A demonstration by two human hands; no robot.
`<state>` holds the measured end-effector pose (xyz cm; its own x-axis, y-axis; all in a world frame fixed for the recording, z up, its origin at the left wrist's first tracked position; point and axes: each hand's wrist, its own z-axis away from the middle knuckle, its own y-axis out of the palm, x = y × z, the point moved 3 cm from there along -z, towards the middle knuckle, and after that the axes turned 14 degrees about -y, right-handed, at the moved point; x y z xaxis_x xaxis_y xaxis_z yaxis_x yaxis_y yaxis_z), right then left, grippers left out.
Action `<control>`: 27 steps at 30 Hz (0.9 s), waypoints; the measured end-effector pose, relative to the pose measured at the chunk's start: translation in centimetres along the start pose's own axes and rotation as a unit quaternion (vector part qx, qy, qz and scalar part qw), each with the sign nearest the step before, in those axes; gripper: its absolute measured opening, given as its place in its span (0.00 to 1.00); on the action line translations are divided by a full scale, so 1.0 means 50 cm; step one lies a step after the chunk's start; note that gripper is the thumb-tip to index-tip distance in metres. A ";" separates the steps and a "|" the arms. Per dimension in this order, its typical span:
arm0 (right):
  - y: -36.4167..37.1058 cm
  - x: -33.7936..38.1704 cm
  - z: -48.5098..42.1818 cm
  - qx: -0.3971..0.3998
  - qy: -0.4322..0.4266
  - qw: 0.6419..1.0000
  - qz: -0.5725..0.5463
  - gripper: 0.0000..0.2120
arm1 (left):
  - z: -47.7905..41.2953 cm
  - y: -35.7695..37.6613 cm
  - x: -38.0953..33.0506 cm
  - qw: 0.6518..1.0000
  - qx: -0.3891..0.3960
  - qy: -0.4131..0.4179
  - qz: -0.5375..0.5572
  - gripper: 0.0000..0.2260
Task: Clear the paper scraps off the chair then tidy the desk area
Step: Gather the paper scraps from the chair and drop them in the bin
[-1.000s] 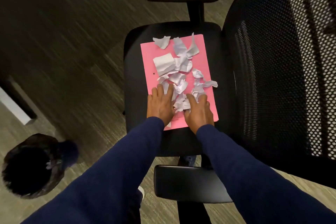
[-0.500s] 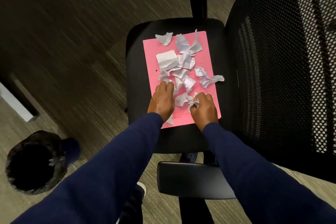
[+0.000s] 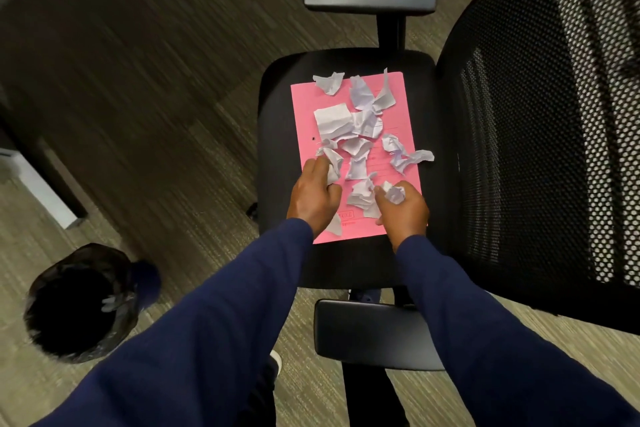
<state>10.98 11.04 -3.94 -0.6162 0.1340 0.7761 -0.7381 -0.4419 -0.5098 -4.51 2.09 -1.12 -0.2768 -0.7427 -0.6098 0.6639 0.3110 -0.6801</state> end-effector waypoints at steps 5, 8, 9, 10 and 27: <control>0.004 0.028 0.011 -0.041 0.069 0.988 -0.133 0.07 | 0.012 -0.025 0.014 0.993 -0.013 -0.054 0.104 0.05; 0.022 0.049 0.020 -0.042 0.095 0.972 -0.212 0.10 | 0.020 -0.045 0.037 0.975 -0.004 -0.121 0.185 0.05; 0.030 0.057 0.024 -0.040 0.098 0.967 -0.233 0.12 | 0.023 -0.053 0.047 0.969 -0.005 -0.138 0.203 0.05; 0.037 0.064 0.027 -0.038 0.100 0.963 -0.248 0.12 | 0.025 -0.060 0.055 0.964 -0.009 -0.154 0.215 0.05; 0.483 0.271 0.264 0.148 0.031 0.953 -0.262 0.18 | 0.111 -0.345 0.441 0.891 -0.149 -0.278 0.327 0.04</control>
<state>-11.56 -9.53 -0.83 -0.2060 0.4532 0.8673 -0.8447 -0.5298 0.0763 -18.22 -22.92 -0.58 0.5437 -0.4981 -0.6755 0.3198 0.8671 -0.3820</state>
